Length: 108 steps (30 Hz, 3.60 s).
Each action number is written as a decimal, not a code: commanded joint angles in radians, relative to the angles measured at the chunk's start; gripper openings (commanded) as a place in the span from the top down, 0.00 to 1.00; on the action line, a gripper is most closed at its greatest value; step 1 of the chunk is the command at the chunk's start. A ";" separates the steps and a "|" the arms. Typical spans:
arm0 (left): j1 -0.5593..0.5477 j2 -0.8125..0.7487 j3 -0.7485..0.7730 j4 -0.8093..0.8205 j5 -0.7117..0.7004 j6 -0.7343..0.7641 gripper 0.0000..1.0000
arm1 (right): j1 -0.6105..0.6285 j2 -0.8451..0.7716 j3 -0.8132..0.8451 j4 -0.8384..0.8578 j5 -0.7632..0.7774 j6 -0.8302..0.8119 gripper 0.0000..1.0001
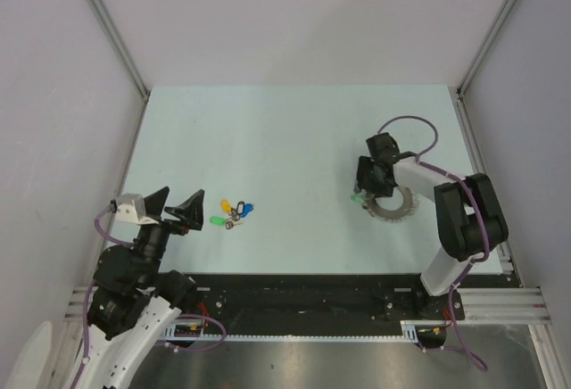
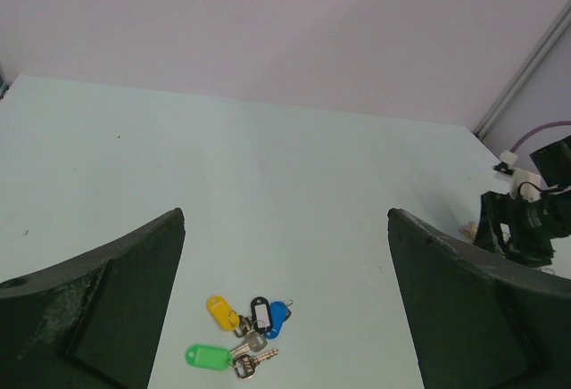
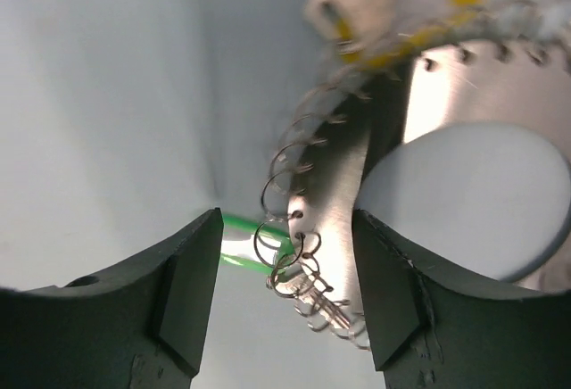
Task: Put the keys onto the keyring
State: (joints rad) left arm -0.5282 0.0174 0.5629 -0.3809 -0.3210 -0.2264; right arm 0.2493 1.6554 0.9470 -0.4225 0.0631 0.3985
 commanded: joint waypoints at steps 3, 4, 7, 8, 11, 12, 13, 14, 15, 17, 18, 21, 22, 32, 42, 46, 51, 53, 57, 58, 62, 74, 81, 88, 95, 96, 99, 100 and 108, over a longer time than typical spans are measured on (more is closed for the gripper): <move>-0.007 0.018 -0.005 -0.004 -0.016 0.015 0.00 | 0.232 0.112 0.209 0.045 -0.063 0.015 0.33; -0.006 0.021 -0.004 -0.006 -0.016 0.015 0.00 | 0.254 0.113 0.238 0.028 -0.012 -0.003 0.33; -0.006 0.029 -0.004 -0.009 -0.016 0.015 0.00 | 0.300 0.077 0.271 -0.015 0.085 -0.061 0.33; -0.007 0.029 -0.004 -0.009 -0.016 0.015 0.00 | 0.311 0.064 0.269 -0.048 0.096 -0.070 0.34; -0.006 0.030 -0.004 -0.007 -0.018 0.015 0.00 | 0.347 0.034 0.268 -0.119 0.183 -0.118 0.41; -0.004 0.033 -0.004 -0.007 -0.020 0.016 0.00 | 0.382 0.029 0.265 -0.133 0.201 -0.124 0.43; -0.006 0.036 -0.003 -0.007 -0.018 0.015 0.00 | 0.404 0.027 0.265 -0.145 0.214 -0.127 0.45; -0.004 0.038 -0.003 -0.009 -0.018 0.016 0.00 | 0.421 0.029 0.263 -0.159 0.228 -0.119 0.49; -0.004 0.039 -0.001 -0.009 -0.021 0.016 0.00 | 0.451 0.030 0.262 -0.160 0.236 -0.109 0.50; -0.006 0.044 -0.001 -0.009 -0.020 0.015 0.00 | 0.476 0.037 0.254 -0.147 0.260 -0.077 0.56; -0.006 0.046 -0.001 -0.009 -0.020 0.015 0.00 | 0.488 0.040 0.251 -0.141 0.267 -0.069 0.57; -0.006 0.053 -0.001 -0.010 -0.020 0.016 0.00 | 0.519 0.076 0.245 -0.125 0.296 -0.050 0.62; -0.004 0.056 -0.003 -0.010 -0.020 0.016 0.00 | 0.533 0.086 0.245 -0.125 0.309 -0.043 0.62; -0.004 0.058 -0.003 -0.012 -0.018 0.015 0.00 | 0.581 0.187 0.245 -0.131 0.432 -0.007 0.70; -0.006 0.064 -0.004 -0.012 -0.015 0.015 0.00 | 0.599 0.245 0.245 -0.145 0.537 0.014 0.81; -0.004 0.070 -0.003 -0.010 -0.015 0.015 0.00 | 0.605 0.224 0.245 -0.153 0.550 0.005 1.00; -0.004 0.085 -0.003 -0.012 -0.012 0.015 0.00 | 0.617 0.117 0.234 -0.139 0.471 -0.039 1.00; -0.006 0.088 -0.001 -0.012 -0.012 0.016 0.00 | 0.617 0.049 0.198 -0.118 0.422 -0.043 1.00; -0.006 0.099 -0.003 -0.013 -0.012 0.015 0.00 | 0.585 -0.041 0.090 -0.055 0.298 -0.029 0.98; -0.004 0.101 -0.001 -0.012 -0.012 0.015 0.00 | 0.578 -0.054 0.070 -0.050 0.255 -0.017 0.94; -0.006 0.105 -0.001 -0.012 -0.009 0.015 0.00 | 0.571 -0.104 -0.014 -0.064 0.230 0.045 0.84; -0.003 0.122 -0.001 -0.013 -0.004 0.016 0.00 | 0.611 -0.223 -0.053 -0.116 0.294 0.163 0.66; 0.000 0.127 -0.001 -0.013 -0.003 0.015 0.00 | 0.521 -0.191 -0.054 -0.015 0.196 0.168 0.71; 0.000 0.128 -0.003 -0.013 0.002 0.016 0.00 | 0.420 -0.148 -0.053 0.022 0.103 0.103 0.78; 0.000 0.128 -0.003 -0.013 0.005 0.016 0.00 | 0.377 -0.095 -0.054 0.053 0.024 0.053 0.80; -0.001 0.130 -0.003 -0.013 0.007 0.016 0.00 | 0.375 -0.089 -0.054 0.053 0.015 0.051 0.80; -0.001 0.130 -0.003 -0.012 0.008 0.016 0.00 | 0.369 -0.075 -0.053 0.059 -0.005 0.046 0.81; -0.001 0.133 -0.004 -0.012 0.010 0.016 0.00 | 0.366 -0.071 -0.053 0.060 -0.009 0.045 0.80; -0.001 0.136 -0.004 -0.009 0.013 0.015 0.00 | 0.361 -0.042 -0.053 0.071 -0.052 0.022 0.81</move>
State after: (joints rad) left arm -0.5282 0.1375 0.5625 -0.4061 -0.3279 -0.2249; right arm 0.6140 1.5959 0.8837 -0.3786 0.0429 0.4397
